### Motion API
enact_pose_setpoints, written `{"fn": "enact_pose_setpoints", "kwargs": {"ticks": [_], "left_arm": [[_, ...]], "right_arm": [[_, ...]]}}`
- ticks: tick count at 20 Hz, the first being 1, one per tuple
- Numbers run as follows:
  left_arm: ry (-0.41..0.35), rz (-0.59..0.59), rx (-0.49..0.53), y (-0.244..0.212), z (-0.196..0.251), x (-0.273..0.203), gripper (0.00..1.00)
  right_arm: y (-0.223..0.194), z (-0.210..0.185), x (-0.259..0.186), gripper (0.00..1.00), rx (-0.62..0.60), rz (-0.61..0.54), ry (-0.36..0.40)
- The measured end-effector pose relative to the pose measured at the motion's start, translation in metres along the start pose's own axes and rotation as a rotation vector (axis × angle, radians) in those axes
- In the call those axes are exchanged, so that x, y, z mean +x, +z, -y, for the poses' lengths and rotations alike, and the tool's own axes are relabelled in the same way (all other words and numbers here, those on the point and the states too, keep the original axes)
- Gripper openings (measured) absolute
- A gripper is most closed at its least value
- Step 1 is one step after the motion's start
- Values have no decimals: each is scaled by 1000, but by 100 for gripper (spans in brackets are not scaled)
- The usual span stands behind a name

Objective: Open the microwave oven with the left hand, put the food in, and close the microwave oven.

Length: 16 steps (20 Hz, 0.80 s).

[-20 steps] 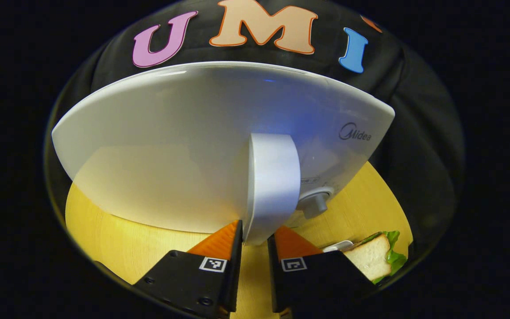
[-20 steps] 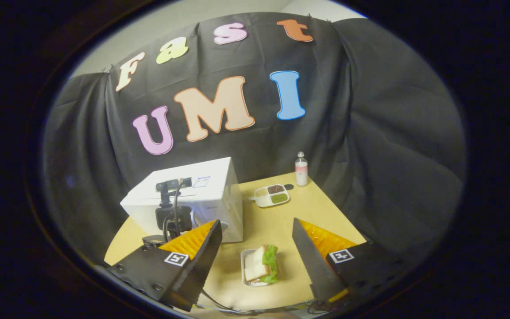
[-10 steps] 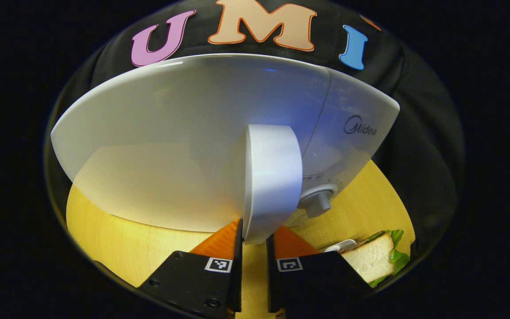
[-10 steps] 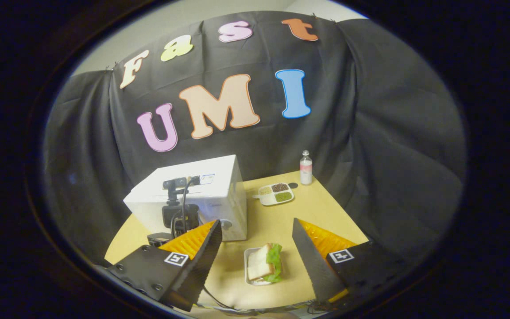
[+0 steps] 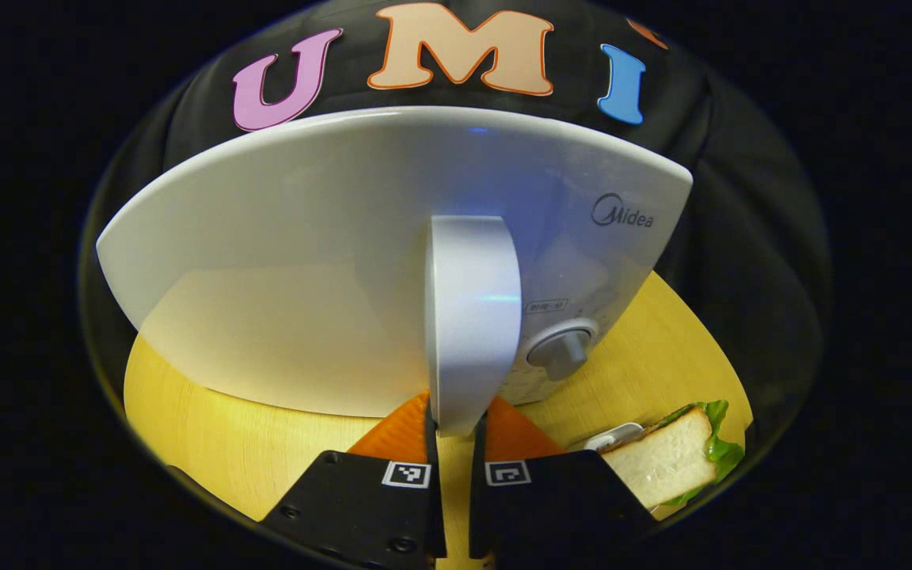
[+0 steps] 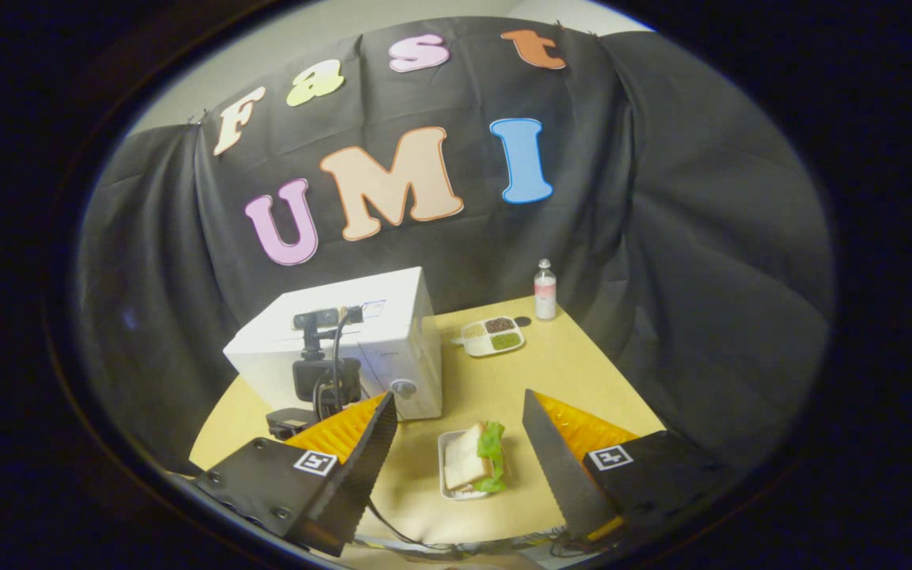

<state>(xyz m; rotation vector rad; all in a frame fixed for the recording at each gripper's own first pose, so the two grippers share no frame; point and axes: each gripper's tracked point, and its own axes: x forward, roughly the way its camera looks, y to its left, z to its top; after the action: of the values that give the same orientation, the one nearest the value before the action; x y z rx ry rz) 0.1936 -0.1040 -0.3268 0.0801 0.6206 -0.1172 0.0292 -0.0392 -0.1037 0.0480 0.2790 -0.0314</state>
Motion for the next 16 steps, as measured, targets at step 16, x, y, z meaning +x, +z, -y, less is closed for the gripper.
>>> {"fn": "enact_pose_setpoints", "kwargs": {"ticks": [16], "left_arm": [[-25, 14, -109, -20, 1, -31, 7]], "right_arm": [[-8, 11, 6, 92, 1, -37, -35]]}}
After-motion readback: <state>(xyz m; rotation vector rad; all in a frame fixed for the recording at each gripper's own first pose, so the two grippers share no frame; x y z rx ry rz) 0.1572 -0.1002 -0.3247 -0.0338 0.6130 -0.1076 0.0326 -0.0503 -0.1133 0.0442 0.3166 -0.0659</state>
